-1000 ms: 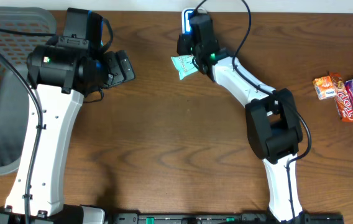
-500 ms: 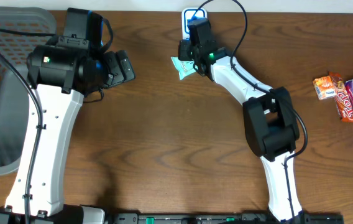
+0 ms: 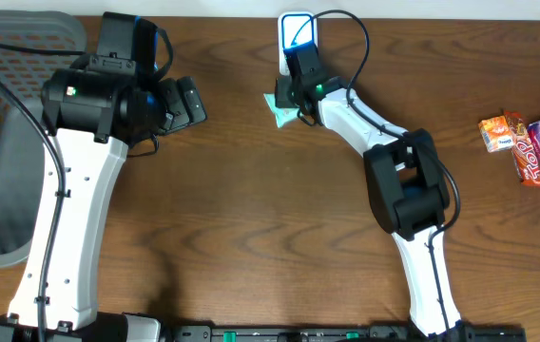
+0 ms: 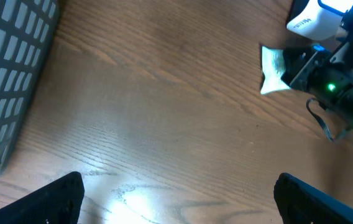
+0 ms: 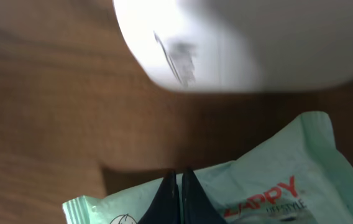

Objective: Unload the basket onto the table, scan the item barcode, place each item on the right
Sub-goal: 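Hold the green pack's barcode against the scanner window with the right gripper, then lower the green pack onto the table and open the right gripper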

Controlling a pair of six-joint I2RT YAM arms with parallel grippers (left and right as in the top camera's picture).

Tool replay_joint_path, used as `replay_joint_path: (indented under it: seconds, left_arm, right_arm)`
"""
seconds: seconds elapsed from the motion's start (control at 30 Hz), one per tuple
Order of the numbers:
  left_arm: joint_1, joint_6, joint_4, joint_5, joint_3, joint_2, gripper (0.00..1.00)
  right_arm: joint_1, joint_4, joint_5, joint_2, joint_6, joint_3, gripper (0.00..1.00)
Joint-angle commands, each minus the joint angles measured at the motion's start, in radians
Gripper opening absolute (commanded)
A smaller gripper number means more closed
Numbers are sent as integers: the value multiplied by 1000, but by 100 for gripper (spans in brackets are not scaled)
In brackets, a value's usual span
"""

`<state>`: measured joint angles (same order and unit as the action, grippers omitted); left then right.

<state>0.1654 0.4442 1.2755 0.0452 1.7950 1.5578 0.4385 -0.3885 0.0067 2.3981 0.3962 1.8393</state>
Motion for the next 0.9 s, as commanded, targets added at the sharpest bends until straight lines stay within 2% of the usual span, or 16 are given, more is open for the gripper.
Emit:
replay_joint_path:
  seconds: [0.0, 0.27, 0.43, 0.53, 0.6, 0.7, 0.8, 0.87]
  left_arm:
    - [-3, -6, 1, -16, 2, 7, 98]
    - [-3, -6, 1, -16, 2, 7, 98]
    - [-3, -6, 1, -16, 2, 7, 98]
    - [-3, -6, 1, -16, 2, 7, 98]
    - [-3, -6, 1, -16, 2, 7, 98]
    - [-3, -6, 1, -16, 2, 7, 98]
    - [-3, -6, 1, -16, 2, 7, 98]
    - [-3, -6, 1, -16, 2, 7, 98]
  right_arm:
    - [13, -135, -12, -38, -20, -13, 1]
    - [41, -466, 8, -169, -32, -13, 1]
    - [24, -444, 141, -269, -61, -13, 1]
    - [-4, -428, 137, -295, -52, -13, 16]
    - [-27, -451, 109, -294, -20, -13, 18]
    - [-50, -457, 77, -281, -34, -14, 29]
    - [-67, -440, 81, -262, -182, -14, 28]
    - [-79, -431, 81, -241, -232, -15, 21]
